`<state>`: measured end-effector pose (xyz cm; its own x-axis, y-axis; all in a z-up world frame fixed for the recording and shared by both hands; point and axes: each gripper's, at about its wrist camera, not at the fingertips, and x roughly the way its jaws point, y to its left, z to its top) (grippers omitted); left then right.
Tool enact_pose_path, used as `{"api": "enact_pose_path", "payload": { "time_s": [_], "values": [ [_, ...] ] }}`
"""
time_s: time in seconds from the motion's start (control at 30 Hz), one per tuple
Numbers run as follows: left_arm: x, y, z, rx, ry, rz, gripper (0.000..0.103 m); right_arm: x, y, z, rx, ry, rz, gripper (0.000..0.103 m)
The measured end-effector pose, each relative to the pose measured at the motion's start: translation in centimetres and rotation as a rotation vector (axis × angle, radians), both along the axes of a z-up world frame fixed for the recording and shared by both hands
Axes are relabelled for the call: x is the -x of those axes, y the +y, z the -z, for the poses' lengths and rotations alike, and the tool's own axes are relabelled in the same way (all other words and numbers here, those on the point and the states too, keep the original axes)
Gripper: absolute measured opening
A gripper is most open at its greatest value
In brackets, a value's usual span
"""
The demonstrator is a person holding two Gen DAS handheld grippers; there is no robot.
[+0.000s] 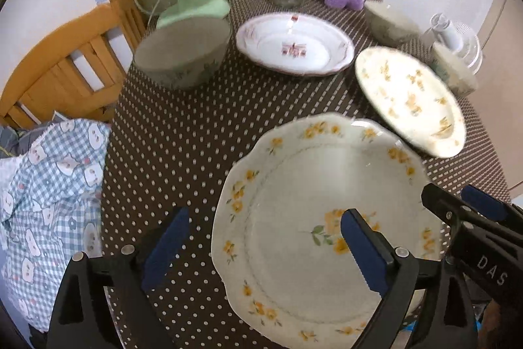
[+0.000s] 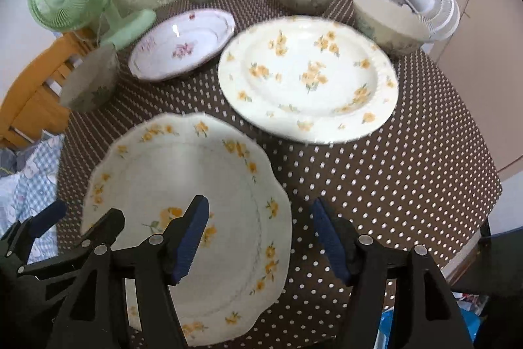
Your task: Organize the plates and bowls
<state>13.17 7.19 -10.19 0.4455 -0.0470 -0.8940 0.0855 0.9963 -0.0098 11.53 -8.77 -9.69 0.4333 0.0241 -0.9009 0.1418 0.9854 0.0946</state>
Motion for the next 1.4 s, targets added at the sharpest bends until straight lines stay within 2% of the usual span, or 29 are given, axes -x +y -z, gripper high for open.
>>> {"api": "enact_pose_path", "payload": {
  "time_s": [0.23, 0.8, 1.07, 1.4],
  "values": [
    [0.2, -1.7, -2.5, 0.016, -0.06, -0.032, 0.097, -0.5, -2.2, -2.5, -0.025, -0.059, -0.024, 0.077],
    [-2.3, -8.4, -5.6, 0.019, -0.147, -0.146, 0.098, -4.6, -9.4, -4.9, 0.004, -0.114, -0.151, 0.077],
    [-5.0, -10.6, -4.8, 0.029, -0.124, -0.172, 0.097, -7.1, -12.2, -4.6, -0.008, -0.111, -0.164, 0.077],
    [-8.8, -13.4, -1.4, -0.011, -0.078, -0.137, 0.097, -9.9, -14.7, -1.8, -0.016, -0.095, -0.119, 0.077]
  ]
}}
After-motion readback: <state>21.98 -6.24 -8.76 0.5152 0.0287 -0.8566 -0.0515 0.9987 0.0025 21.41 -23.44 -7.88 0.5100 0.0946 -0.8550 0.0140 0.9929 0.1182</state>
